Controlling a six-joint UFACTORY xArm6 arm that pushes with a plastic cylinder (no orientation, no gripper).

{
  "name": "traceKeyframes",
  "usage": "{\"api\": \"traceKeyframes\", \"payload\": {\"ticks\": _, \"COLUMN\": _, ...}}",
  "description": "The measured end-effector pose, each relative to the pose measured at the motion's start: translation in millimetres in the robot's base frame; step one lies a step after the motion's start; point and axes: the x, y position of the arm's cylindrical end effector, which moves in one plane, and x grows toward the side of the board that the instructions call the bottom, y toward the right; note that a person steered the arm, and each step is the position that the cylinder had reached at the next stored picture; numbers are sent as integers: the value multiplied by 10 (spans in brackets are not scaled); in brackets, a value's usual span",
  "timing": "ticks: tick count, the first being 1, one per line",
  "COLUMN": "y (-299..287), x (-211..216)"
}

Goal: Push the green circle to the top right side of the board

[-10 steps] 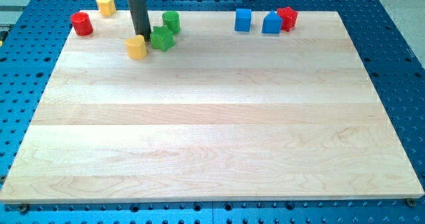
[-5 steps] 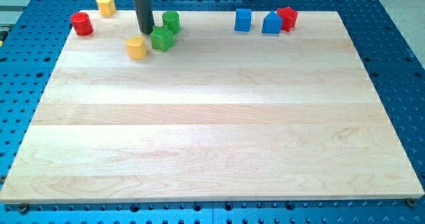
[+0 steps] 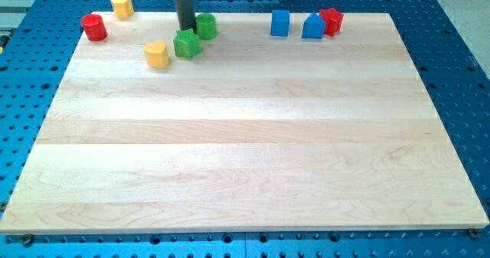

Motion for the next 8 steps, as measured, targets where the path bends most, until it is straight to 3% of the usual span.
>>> {"api": "traceKeyframes", "payload": {"ticks": 2, "y": 594, "x": -100}}
{"api": "traceKeyframes", "payload": {"ticks": 4, "y": 839, "x": 379}}
{"api": "traceKeyframes", "payload": {"ticks": 5, "y": 1516, "x": 616}}
{"api": "traceKeyframes", "payload": {"ticks": 6, "y": 1627, "x": 722}}
{"api": "traceKeyframes", "payload": {"ticks": 8, "y": 2736, "x": 830}}
